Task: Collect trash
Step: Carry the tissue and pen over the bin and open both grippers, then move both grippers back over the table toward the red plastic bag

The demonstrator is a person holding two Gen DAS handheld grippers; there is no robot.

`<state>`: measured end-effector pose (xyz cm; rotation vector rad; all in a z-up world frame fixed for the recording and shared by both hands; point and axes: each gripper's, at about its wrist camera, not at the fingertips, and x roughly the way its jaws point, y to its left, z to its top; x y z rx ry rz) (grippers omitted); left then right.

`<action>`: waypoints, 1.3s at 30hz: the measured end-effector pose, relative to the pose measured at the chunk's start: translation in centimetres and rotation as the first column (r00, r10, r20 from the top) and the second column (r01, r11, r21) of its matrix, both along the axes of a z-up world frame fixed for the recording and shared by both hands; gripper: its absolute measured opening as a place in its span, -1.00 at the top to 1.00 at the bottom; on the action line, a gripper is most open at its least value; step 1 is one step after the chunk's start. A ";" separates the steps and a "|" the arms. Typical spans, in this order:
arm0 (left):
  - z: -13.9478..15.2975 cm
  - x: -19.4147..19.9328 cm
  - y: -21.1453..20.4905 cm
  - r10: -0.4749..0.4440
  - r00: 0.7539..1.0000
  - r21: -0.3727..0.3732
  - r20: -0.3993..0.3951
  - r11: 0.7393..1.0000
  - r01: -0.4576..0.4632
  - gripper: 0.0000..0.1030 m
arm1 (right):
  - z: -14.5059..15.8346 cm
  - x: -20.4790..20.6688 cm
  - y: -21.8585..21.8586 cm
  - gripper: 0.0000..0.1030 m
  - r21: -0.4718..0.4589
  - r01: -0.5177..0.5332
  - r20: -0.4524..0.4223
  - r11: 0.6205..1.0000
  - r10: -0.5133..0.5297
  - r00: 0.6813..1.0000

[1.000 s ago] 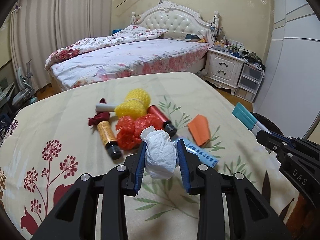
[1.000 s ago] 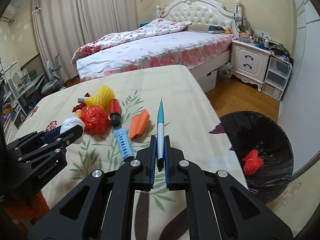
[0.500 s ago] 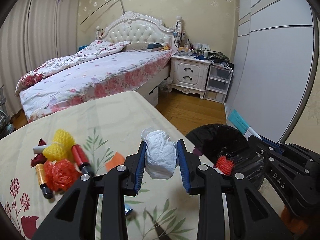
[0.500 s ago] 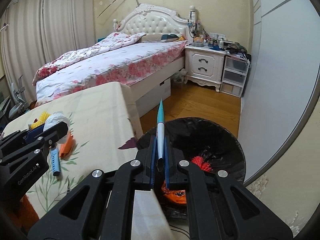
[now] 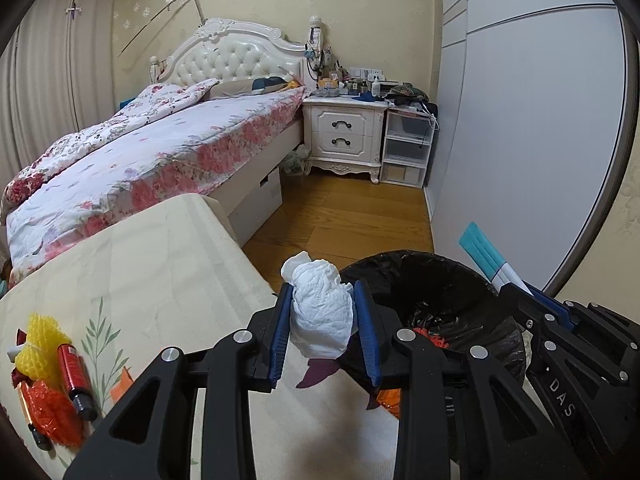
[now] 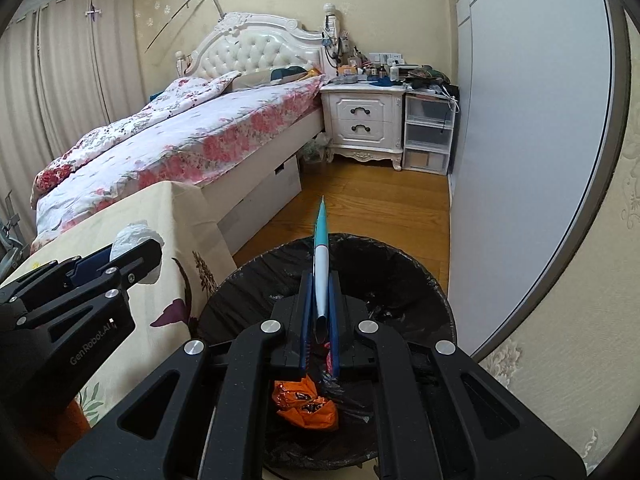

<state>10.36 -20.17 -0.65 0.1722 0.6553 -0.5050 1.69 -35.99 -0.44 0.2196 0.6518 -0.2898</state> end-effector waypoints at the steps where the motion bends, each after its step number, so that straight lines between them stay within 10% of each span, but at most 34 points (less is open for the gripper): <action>1: -0.2 0.2 -0.3 -0.003 1.000 0.005 -0.005 1.000 0.003 0.38 | -0.1 0.1 -0.2 0.85 -0.001 0.004 -0.001 1.000 -0.004 1.000; 8: -1.2 1.0 -1.7 -0.026 0.999 0.036 -0.023 0.999 0.027 0.37 | -0.5 0.2 -1.1 0.85 0.011 0.026 -0.007 1.000 -0.026 1.000; 14: -1.4 1.6 -1.8 -0.018 0.999 0.036 -0.037 0.999 0.019 -0.07 | -0.7 0.4 -1.3 0.81 0.017 0.037 -0.016 0.999 -0.036 0.999; 22: -1.4 1.6 -1.3 0.007 0.999 0.025 -0.032 1.000 -0.006 -0.41 | -0.5 0.1 -1.6 0.34 0.000 0.077 -0.007 0.997 -0.077 0.997; 39: -0.4 0.4 2.0 0.081 0.996 0.030 -0.028 0.996 -0.080 -0.42 | 0.5 0.0 -0.3 -0.11 -0.022 0.047 -0.007 0.999 -0.047 0.999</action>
